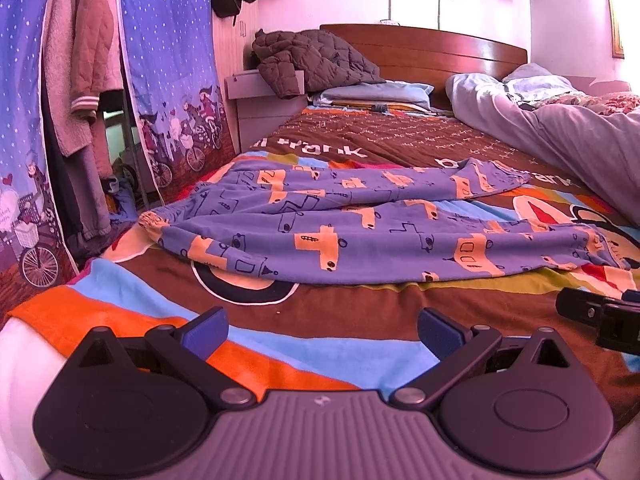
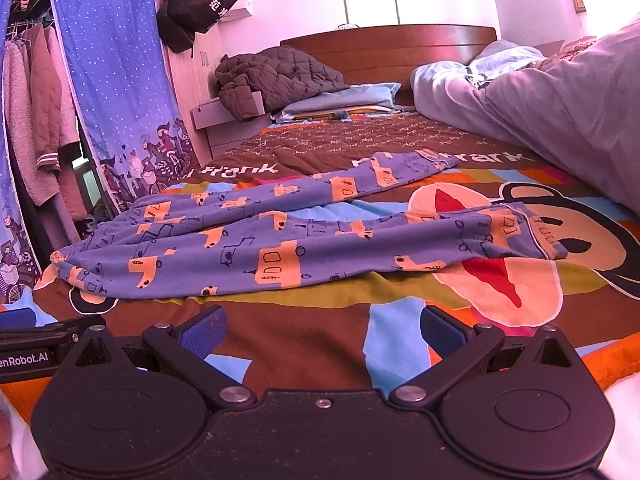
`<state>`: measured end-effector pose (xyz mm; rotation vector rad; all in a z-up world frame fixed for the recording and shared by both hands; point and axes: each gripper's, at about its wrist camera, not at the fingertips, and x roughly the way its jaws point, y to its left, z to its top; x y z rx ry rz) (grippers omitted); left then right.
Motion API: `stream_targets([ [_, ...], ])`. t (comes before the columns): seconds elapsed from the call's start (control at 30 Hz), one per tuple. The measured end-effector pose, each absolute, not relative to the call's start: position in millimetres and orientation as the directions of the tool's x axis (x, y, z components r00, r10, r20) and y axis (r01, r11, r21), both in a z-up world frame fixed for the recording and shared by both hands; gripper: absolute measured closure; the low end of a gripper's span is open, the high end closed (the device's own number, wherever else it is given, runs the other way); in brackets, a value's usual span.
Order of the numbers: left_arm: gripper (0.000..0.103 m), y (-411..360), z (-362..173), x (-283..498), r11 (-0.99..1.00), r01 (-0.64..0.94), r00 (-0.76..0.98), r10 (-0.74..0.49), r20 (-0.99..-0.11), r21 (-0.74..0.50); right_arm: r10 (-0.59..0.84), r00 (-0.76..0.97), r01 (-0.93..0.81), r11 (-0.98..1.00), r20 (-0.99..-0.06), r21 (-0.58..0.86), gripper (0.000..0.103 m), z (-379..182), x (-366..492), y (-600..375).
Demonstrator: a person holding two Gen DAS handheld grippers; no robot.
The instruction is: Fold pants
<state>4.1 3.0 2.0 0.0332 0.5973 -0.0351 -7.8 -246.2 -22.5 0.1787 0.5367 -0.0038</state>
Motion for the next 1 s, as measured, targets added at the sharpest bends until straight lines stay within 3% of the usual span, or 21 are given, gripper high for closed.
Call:
stream_targets([
  [0.23,0.0,22.4,25.0,48.8,0.997,0.032,0.799,0.012,-0.602,0.063,0.121,0.828,-0.017,0.981,-0.548,0.191,0.001,-1.4,7.3,-269.0],
  [0.4,0.0,29.4,45.4,109.1,0.99,0.046,0.821,0.037,-0.57,0.132,0.168,0.822,-0.132,0.986,-0.545,0.105,0.0,31.0,57.4,-294.3],
  [0.73,0.0,14.1,42.1,311.9,0.95,0.119,0.825,0.067,-0.56,0.289,0.168,0.725,-0.227,0.974,-0.668,-0.001,0.001,37.3,253.3,-333.5],
  [0.87,0.0,7.1,23.7,383.3,0.917,0.271,0.782,-0.032,-0.622,0.293,0.202,0.654,-0.233,0.971,-0.729,0.06,0.001,27.3,362.0,-342.2],
  [0.93,0.004,6.5,11.9,410.4,0.893,0.343,0.75,-0.074,-0.657,0.291,0.241,0.61,-0.265,0.96,-0.754,0.092,0.004,19.1,412.8,-338.1],
  [1.0,0.009,11.8,1.1,427.0,0.885,0.39,0.715,-0.117,-0.689,0.255,0.255,0.557,-0.329,0.942,-0.79,0.071,0.018,7.8,456.0,-324.2],
])
